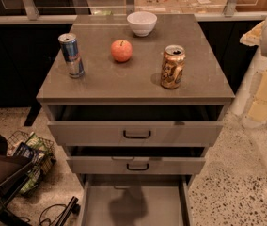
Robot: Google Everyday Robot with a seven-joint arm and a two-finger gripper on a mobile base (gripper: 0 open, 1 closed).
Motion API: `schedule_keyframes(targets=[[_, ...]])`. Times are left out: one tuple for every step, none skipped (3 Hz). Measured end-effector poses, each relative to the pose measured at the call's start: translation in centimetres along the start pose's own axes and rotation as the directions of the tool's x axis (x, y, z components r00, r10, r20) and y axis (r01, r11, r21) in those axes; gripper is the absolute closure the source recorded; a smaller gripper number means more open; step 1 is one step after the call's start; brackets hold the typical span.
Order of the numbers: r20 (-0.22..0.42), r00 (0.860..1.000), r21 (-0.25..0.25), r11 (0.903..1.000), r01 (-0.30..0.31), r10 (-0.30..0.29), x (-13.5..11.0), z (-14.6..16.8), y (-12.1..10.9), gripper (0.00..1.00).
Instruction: Close bottom drawer
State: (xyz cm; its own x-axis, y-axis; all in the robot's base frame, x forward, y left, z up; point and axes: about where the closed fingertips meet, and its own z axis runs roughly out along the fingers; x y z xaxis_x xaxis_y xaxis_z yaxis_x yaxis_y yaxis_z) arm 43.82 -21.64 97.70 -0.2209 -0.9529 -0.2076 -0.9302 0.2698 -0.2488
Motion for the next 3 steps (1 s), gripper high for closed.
schedule_keyframes(targets=[[0.0,1.0,0.0,1.0,0.0,0.0,0.0,0.0,0.0,0.0],[0.002,1.0,0.02,0.9997,0.016,-0.016,1.2,1.2,1.0,0.0],[-0.023,0.996,0.084,0.9926,0.088,-0.087,4.0,3.5,3.7,0.0]])
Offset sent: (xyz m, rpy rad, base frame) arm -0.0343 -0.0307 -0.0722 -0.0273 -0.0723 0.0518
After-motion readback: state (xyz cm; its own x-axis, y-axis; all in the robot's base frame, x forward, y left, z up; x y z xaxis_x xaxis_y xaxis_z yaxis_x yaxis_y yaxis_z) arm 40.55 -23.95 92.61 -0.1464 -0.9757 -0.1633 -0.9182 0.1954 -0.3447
